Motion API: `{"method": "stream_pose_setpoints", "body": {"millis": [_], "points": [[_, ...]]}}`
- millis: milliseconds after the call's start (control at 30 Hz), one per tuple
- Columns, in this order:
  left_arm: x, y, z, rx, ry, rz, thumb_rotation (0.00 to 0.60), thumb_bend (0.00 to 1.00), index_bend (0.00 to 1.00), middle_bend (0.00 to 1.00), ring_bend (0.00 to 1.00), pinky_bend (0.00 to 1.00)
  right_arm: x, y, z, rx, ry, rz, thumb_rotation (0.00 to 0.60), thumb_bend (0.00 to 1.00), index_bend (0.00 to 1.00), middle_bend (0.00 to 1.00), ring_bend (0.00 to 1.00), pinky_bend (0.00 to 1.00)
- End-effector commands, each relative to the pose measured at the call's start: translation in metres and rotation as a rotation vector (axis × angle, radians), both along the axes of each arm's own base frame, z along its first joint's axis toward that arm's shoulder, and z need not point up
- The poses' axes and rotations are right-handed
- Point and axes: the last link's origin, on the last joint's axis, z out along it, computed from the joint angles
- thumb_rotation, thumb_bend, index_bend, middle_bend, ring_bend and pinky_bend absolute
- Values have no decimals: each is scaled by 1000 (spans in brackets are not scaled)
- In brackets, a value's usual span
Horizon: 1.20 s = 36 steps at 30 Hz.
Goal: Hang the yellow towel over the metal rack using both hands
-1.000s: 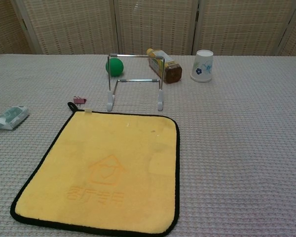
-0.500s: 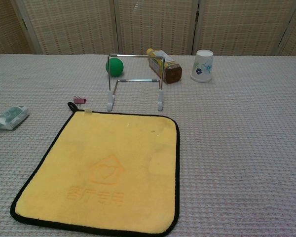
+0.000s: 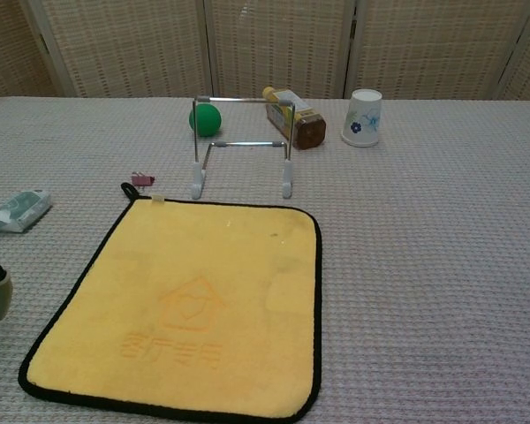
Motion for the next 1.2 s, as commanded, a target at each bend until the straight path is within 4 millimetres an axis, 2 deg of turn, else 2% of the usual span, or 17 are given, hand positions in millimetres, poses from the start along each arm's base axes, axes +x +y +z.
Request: {"method": "stream_pose_setpoints", "body": {"millis": [33, 567, 1200], "points": [[1, 1, -8, -9, 4, -1, 600, 202, 521, 1000, 812, 890, 0, 0, 0, 3, 0, -1, 600, 269, 269, 449, 499, 477], [11, -8, -37, -40, 2, -2, 600, 202, 509, 1000, 817, 890, -8, -2, 9, -8, -8, -18, 600, 273, 269, 455, 507, 488], [23, 1, -52, -10, -10, -18, 600, 202, 517, 1000, 824, 890, -16, 3, 16, -23, -22, -30, 600, 279, 269, 454, 507, 500]]}}
